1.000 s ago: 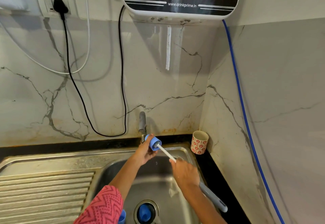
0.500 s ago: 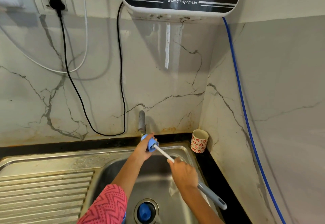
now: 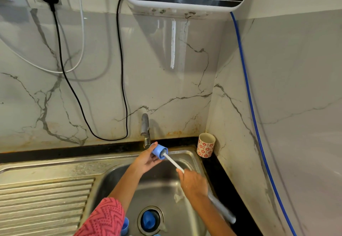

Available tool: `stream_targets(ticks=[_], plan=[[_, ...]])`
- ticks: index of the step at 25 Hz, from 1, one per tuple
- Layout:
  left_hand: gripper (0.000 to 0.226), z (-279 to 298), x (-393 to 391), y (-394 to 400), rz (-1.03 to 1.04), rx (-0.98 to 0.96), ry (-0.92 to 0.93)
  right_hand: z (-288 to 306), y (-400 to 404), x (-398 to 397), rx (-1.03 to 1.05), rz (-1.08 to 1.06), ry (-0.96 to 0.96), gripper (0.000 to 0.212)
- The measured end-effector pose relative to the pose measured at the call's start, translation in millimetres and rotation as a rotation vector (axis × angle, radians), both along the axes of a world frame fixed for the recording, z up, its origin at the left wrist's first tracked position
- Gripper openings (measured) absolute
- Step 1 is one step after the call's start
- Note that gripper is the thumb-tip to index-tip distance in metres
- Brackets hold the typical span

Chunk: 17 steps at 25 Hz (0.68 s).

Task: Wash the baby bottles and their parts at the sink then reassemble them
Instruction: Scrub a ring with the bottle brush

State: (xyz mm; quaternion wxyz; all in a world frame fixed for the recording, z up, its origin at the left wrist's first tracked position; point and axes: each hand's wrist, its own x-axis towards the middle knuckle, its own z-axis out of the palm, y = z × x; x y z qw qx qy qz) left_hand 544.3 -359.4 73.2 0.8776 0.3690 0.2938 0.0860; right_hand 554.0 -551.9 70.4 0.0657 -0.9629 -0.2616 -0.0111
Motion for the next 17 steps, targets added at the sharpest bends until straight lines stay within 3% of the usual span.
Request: stream_targets(ticks=[2, 5, 9, 13, 17], plan=[[0.028, 5.7, 8.5, -5.6, 0.048, 0.01, -0.061, -12.0, 8.2, -11.3, 0.088, -0.037, 0.168, 0.057], [0.032, -0.5, 11.7, -10.3, 0.224, 0.035, -0.05, -18.4, 7.9, -14.8, 0.229, -0.011, 0.431, 0.059], [0.041, -16.8, 3.1, 5.0, 0.365, -0.008, -0.016, -11.0, -11.5, -3.5, 0.281, 0.004, 0.485, 0.051], [0.035, -9.8, 5.1, -11.5, 0.252, 0.068, 0.022, -0.4, -3.7, -6.7, 0.423, -0.037, 0.513, 0.05], [0.046, -8.7, 2.9, -5.1, 0.363, 0.079, 0.076, -10.0, -3.5, -11.8, 0.319, 0.012, 0.489, 0.053]])
